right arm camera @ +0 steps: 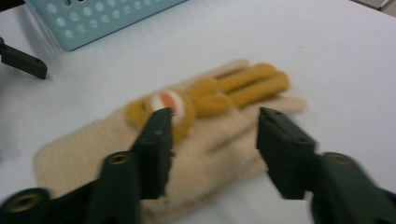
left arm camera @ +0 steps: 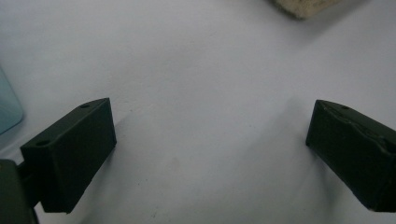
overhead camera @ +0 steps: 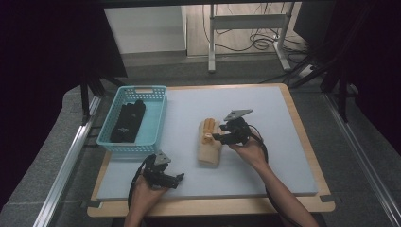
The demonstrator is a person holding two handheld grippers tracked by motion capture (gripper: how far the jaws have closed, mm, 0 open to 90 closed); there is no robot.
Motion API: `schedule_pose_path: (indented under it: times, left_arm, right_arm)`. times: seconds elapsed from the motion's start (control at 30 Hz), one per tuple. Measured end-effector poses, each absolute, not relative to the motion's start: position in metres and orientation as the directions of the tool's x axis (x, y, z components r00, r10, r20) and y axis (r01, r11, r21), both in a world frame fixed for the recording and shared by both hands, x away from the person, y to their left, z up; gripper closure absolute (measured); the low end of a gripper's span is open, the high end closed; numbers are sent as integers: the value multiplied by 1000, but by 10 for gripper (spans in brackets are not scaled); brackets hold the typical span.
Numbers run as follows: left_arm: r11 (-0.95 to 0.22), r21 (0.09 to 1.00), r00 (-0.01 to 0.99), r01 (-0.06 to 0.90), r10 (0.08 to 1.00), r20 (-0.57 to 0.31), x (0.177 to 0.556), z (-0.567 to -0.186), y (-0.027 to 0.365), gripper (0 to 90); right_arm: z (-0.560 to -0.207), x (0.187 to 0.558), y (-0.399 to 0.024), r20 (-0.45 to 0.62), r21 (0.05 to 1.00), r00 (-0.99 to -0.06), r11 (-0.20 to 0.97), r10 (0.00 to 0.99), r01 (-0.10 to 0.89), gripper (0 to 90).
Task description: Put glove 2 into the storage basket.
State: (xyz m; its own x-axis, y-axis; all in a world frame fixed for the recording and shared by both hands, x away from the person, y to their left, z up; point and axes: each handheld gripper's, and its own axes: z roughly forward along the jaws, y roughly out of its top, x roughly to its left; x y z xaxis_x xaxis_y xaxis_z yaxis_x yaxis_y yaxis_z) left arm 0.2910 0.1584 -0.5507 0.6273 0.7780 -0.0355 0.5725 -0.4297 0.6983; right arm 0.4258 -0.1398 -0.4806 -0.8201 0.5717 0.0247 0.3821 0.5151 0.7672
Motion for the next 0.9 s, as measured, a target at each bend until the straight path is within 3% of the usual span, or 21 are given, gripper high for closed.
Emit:
schedule_pose_path:
  times: [0.13, 0.23, 0.6, 0.9]
  left_arm:
    - [-429, 698, 626, 573, 779, -35, 291, -551, 158, 22]
    - [-429, 699, 626, 572, 779, -34, 291, -551, 158, 22]
    - [-426, 699, 623, 574, 781, -35, 291, -551, 158, 22]
    - [-425, 699, 623, 574, 782, -36, 291, -551, 158, 23]
  right_arm:
    - [-486, 423, -160, 53, 756, -815, 509, 578, 411, 774]
    - [-493, 417, -168, 79, 745, -818, 512, 569, 428, 849]
    - [-525, 390, -152, 60, 703, -856, 587, 513, 401, 869]
    - [-530, 385, -125, 44, 707, -871, 601, 489, 373, 869]
